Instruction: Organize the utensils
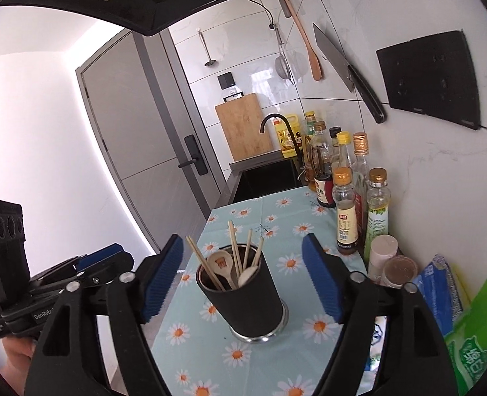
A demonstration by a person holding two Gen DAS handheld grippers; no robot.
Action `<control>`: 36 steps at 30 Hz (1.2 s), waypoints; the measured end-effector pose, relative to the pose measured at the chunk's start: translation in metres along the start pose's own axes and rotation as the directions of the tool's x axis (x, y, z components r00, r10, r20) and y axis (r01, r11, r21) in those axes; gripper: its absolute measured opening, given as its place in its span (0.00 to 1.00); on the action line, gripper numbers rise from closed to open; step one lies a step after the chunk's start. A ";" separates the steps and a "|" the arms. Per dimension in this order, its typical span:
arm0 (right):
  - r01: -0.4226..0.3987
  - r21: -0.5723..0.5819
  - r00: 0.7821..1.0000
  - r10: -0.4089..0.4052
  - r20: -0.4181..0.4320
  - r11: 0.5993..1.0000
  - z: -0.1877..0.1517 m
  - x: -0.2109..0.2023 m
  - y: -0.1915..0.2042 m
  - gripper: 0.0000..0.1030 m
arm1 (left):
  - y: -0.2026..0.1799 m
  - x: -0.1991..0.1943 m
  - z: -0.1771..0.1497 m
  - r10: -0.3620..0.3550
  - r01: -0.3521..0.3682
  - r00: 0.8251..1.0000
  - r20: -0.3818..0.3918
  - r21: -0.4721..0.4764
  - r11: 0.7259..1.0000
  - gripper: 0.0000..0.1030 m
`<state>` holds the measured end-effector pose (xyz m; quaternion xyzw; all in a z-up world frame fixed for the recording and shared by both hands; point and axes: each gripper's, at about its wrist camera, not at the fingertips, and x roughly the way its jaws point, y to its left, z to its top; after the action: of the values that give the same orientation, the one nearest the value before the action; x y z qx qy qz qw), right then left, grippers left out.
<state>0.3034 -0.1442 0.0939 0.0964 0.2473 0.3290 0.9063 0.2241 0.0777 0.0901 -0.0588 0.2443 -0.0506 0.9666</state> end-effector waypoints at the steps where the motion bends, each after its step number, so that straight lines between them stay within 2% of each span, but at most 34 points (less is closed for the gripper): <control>1: -0.004 -0.011 1.000 0.004 -0.003 1.000 -0.001 -0.005 -0.001 0.73 | -0.004 -0.003 -0.003 0.012 -0.012 1.000 -0.006 -0.001 1.000 0.51; 6: -0.034 -0.059 0.999 0.033 -0.024 0.998 -0.010 -0.032 -0.007 0.84 | -0.023 -0.020 -0.021 0.054 -0.055 0.998 -0.034 -0.016 0.998 0.59; 10: -0.058 -0.087 0.998 0.054 -0.042 0.995 -0.021 -0.051 -0.010 0.94 | -0.041 -0.035 -0.037 0.083 -0.085 0.996 -0.043 -0.027 0.996 0.60; 20: -0.123 -0.152 0.987 0.105 -0.120 0.981 -0.058 -0.078 -0.018 0.95 | -0.076 -0.066 -0.090 0.157 -0.161 0.985 -0.076 -0.052 0.986 0.80; 22: -0.134 -0.165 0.984 0.112 -0.139 0.977 -0.066 -0.082 -0.018 0.95 | -0.078 -0.071 -0.100 0.182 -0.187 0.980 -0.081 -0.069 0.980 0.92; 23: -0.135 -0.169 0.983 0.111 -0.144 0.976 -0.071 -0.084 -0.019 0.95 | -0.077 -0.072 -0.104 0.189 -0.195 0.978 -0.085 -0.078 0.978 0.94; 28: -0.150 -0.174 0.977 0.119 -0.179 0.973 -0.090 -0.092 -0.020 0.95 | -0.078 -0.079 -0.125 0.224 -0.236 0.968 -0.114 -0.097 0.967 0.93; 36: -0.144 -0.197 0.967 0.096 -0.235 0.970 -0.121 -0.099 -0.018 0.95 | -0.087 -0.083 -0.154 0.248 -0.262 0.959 -0.138 -0.097 0.960 0.94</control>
<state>0.1858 -0.2204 0.0226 -0.0238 0.3050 0.4169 0.8559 0.0716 -0.0115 0.0068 -0.0788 0.3122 0.0850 0.9429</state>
